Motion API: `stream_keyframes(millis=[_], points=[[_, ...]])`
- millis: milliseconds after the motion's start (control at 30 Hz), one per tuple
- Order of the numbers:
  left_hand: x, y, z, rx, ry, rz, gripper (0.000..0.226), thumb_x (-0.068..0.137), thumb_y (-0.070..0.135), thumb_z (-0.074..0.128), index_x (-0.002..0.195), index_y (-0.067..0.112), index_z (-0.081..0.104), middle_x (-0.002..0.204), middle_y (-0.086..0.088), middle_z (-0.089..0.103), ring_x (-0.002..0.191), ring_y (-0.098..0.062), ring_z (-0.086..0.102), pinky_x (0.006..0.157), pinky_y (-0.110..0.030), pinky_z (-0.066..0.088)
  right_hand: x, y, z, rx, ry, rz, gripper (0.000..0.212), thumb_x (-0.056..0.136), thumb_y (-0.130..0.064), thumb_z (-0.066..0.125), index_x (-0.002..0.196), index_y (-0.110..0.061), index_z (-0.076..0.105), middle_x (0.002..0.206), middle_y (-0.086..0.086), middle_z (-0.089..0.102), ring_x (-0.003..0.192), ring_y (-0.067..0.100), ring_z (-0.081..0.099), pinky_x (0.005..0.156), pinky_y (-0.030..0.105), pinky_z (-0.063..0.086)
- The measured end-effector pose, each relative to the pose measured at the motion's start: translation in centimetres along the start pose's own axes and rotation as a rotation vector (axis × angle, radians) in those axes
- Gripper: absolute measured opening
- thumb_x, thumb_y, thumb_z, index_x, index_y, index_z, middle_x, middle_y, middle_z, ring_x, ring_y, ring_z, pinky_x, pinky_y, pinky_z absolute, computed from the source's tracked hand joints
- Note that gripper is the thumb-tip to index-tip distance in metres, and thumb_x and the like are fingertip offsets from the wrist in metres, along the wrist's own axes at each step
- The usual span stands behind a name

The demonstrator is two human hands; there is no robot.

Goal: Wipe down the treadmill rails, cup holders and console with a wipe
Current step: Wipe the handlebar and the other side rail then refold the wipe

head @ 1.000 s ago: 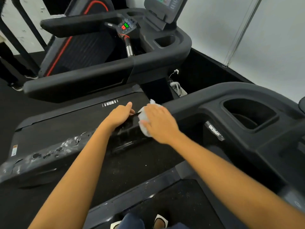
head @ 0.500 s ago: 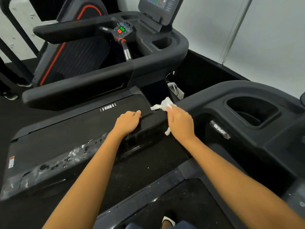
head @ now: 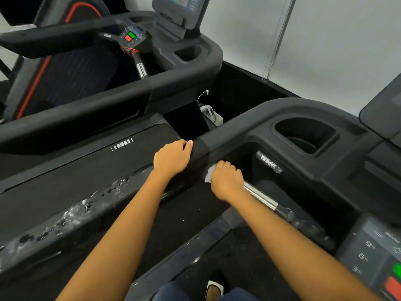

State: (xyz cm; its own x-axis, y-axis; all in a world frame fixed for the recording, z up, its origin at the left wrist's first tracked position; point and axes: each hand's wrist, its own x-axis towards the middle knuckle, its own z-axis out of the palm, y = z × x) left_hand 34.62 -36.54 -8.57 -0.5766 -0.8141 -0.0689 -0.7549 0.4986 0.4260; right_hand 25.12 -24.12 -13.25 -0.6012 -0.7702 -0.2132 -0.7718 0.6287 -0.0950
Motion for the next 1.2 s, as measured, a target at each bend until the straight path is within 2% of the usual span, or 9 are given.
stream_keyframes(millis=[133,233,300,433,500,600,833,1033,1200], points=[[-0.6,-0.4,0.0,0.032,0.032,0.029,0.046,0.102,0.044,0.025,0.116,0.019,0.061,0.097,-0.005,0.068,0.076,-0.02,0.05,0.068,-0.031,0.037,3.8,2.9,-2.9,0.604,-0.5,0.104,0.067,0.071,-0.047,0.08,0.119,-0.007,0.057,0.114,0.008,0.064,0.099,0.024,0.064,0.085,0.035,0.053],[-0.4,-0.4,0.1,0.038,0.036,0.042,0.046,0.102,0.045,0.025,0.115,0.018,0.06,0.091,-0.004,0.067,0.075,-0.021,0.053,0.068,-0.032,0.039,4.3,3.2,-4.0,0.667,-0.706,0.187,0.074,0.068,-0.037,0.084,0.127,-0.006,0.053,0.115,0.009,0.064,0.1,0.026,0.064,0.092,0.043,0.054],[-0.1,-0.4,0.3,0.047,0.028,0.043,0.047,0.102,0.045,0.024,0.112,0.016,0.059,0.092,-0.005,0.066,0.076,-0.023,0.054,0.069,-0.033,0.04,4.4,2.5,-3.6,0.594,-0.631,0.223,0.07,0.071,-0.029,0.079,0.129,-0.005,0.047,0.119,0.009,0.058,0.1,0.027,0.06,0.087,0.04,0.053],[0.3,-0.1,0.8,0.108,0.043,0.064,0.049,0.102,0.042,0.022,0.106,0.01,0.058,0.1,-0.012,0.066,0.092,-0.033,0.059,0.077,-0.04,0.042,1.3,-0.4,0.7,0.01,0.122,0.21,0.038,0.083,-0.026,0.067,0.115,-0.012,0.054,0.106,0.005,0.062,0.096,0.025,0.061,0.077,0.036,0.043],[0.6,0.4,0.9,0.117,0.038,0.079,0.047,0.103,0.039,0.023,0.109,0.008,0.057,0.108,-0.014,0.063,0.1,-0.036,0.057,0.083,-0.043,0.041,0.1,-2.3,3.1,-0.192,0.28,0.271,0.051,0.08,-0.026,0.069,0.123,-0.006,0.05,0.104,0.01,0.06,0.095,0.028,0.058,0.089,0.043,0.042],[1.0,1.1,0.9,0.103,0.01,0.147,0.042,0.103,0.036,0.026,0.113,0.007,0.056,0.115,-0.015,0.059,0.106,-0.035,0.053,0.086,-0.044,0.039,-0.1,-3.7,4.4,-0.308,0.323,0.354,0.066,0.077,-0.03,0.07,0.127,0.004,0.044,0.103,0.016,0.056,0.096,0.033,0.054,0.1,0.052,0.036],[1.4,1.2,0.8,0.088,-0.077,0.244,0.044,0.102,0.043,0.027,0.111,0.007,0.052,0.113,-0.013,0.059,0.105,-0.033,0.053,0.087,-0.045,0.039,2.3,-1.7,-0.5,0.063,0.062,0.349,0.028,0.077,-0.032,0.07,0.099,-0.016,0.062,0.094,0.002,0.067,0.086,0.025,0.064,0.069,0.034,0.045],[1.5,0.3,0.5,0.045,-0.132,0.309,0.046,0.101,0.045,0.029,0.111,0.005,0.05,0.116,-0.014,0.057,0.107,-0.034,0.05,0.087,-0.046,0.043,4.3,0.6,-3.2,0.604,-0.476,0.347,0.077,0.058,-0.038,0.087,0.125,-0.017,0.054,0.125,-0.002,0.057,0.113,0.026,0.056,0.095,0.037,0.046],[0.9,0.3,1.1,0.149,-0.001,0.379,0.046,0.101,0.043,0.03,0.112,0.004,0.051,0.111,-0.014,0.059,0.104,-0.032,0.053,0.078,-0.04,0.042,0.7,-3.2,3.0,-0.175,0.318,0.383,0.032,0.079,-0.027,0.067,0.106,-0.015,0.056,0.097,0.004,0.062,0.091,0.025,0.059,0.079,0.037,0.04]])
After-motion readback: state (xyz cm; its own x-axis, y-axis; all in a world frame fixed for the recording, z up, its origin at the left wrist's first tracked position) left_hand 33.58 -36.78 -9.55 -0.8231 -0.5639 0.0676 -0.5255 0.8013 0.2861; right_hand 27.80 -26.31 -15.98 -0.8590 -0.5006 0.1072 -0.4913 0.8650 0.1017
